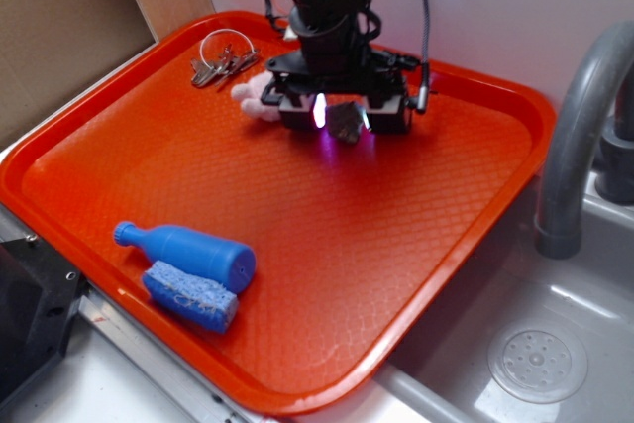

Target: Grab the rock.

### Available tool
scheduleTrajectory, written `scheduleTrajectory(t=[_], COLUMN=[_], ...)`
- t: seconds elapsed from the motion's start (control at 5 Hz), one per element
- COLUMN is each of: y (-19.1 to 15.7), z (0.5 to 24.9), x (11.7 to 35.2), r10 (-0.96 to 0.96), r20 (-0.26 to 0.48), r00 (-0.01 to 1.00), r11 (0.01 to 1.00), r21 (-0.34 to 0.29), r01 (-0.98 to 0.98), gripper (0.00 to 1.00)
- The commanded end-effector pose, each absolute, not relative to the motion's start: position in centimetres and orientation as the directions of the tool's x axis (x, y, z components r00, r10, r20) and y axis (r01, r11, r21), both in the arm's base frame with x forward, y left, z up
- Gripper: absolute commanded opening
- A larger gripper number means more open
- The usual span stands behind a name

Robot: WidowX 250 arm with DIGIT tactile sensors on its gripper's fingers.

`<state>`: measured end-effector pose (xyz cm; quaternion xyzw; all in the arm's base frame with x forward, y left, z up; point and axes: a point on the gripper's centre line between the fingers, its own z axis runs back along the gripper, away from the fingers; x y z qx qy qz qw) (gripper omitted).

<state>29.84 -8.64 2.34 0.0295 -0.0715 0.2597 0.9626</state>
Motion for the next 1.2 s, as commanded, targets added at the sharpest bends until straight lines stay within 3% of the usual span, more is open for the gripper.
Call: scheduleTrajectory(t=[0.0, 0.2, 0.4, 0.6, 1.0], y=[-7.6, -7.6, -9.6, -10.2, -11.3], z=[11.3, 14.4, 18.8, 20.8, 19.8], x=[29.6, 28.7, 25.2, 23.1, 22.6], r10=[0.265, 0.034, -0.084, -0.075, -0.035], r20=[0.116, 0.085, 0.135, 0.155, 0.083], r00=[0.957, 0.996, 0.987, 0.985, 0.996], r11=[0.963, 0.997, 0.987, 0.985, 0.992], r21=[0.013, -0.076, -0.121, -0.145, -0.119], r01=[-0.268, -0.028, 0.101, 0.098, 0.045], gripper=[0.0, 0.0, 0.0, 0.0, 0.0])
